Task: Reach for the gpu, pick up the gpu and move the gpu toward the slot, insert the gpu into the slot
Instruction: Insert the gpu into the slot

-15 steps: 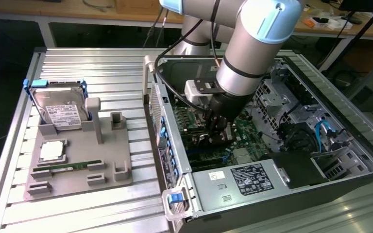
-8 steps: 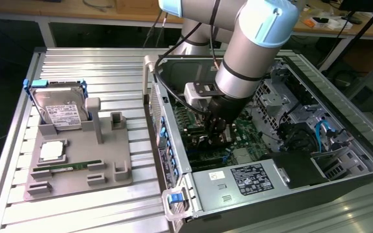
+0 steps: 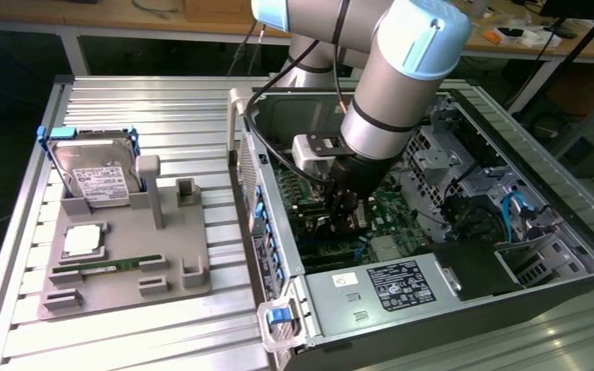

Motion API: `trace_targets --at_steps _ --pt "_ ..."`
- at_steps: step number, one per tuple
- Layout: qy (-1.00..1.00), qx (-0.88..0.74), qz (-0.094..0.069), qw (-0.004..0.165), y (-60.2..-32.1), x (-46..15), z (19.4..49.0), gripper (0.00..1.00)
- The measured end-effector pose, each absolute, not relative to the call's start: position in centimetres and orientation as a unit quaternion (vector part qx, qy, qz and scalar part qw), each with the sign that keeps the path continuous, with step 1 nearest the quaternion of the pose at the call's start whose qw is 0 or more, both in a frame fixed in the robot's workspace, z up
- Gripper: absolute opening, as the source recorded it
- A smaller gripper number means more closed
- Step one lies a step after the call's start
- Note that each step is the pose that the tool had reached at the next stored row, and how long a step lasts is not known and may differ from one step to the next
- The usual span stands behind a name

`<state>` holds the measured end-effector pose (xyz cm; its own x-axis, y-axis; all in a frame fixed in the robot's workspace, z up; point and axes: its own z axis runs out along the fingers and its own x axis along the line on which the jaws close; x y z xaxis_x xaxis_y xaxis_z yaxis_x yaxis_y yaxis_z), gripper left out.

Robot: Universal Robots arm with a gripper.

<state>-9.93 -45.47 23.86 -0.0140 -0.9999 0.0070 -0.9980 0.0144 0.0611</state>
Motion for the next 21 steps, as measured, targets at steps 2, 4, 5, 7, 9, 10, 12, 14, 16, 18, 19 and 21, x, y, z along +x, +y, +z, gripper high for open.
trace_targets --at_steps 2,4,5,7,9,10,12,14,16,18,19,21 --pt "-0.712 0.702 -0.019 0.024 -45.5 -9.9 23.8 0.27" --pt "-0.712 0.702 -0.019 0.024 -45.5 -9.9 23.8 0.27" --pt "-0.712 0.702 -0.019 0.024 -45.5 -9.9 23.8 0.27" --pt "-0.712 0.702 -0.019 0.024 -45.5 -9.9 23.8 0.27" --pt "-0.712 0.702 -0.019 0.024 -45.5 -9.9 23.8 0.27" --pt "-0.712 0.702 -0.02 0.023 -45.4 -9.9 23.8 0.27" --pt "-0.712 0.702 -0.02 0.023 -45.4 -9.9 23.8 0.33" --pt "-0.712 0.702 -0.019 0.024 -45.5 -9.9 23.8 0.33" --pt "-0.712 0.702 -0.019 0.024 -45.5 -9.9 23.9 0.33" --pt "-0.712 0.702 -0.019 0.024 -45.4 -9.9 24.4 0.33" --pt "-0.712 0.702 -0.019 0.024 -45.3 -9.9 24.8 0.33" --pt "-0.712 0.702 -0.018 0.023 -45.2 -9.9 25.6 0.33"
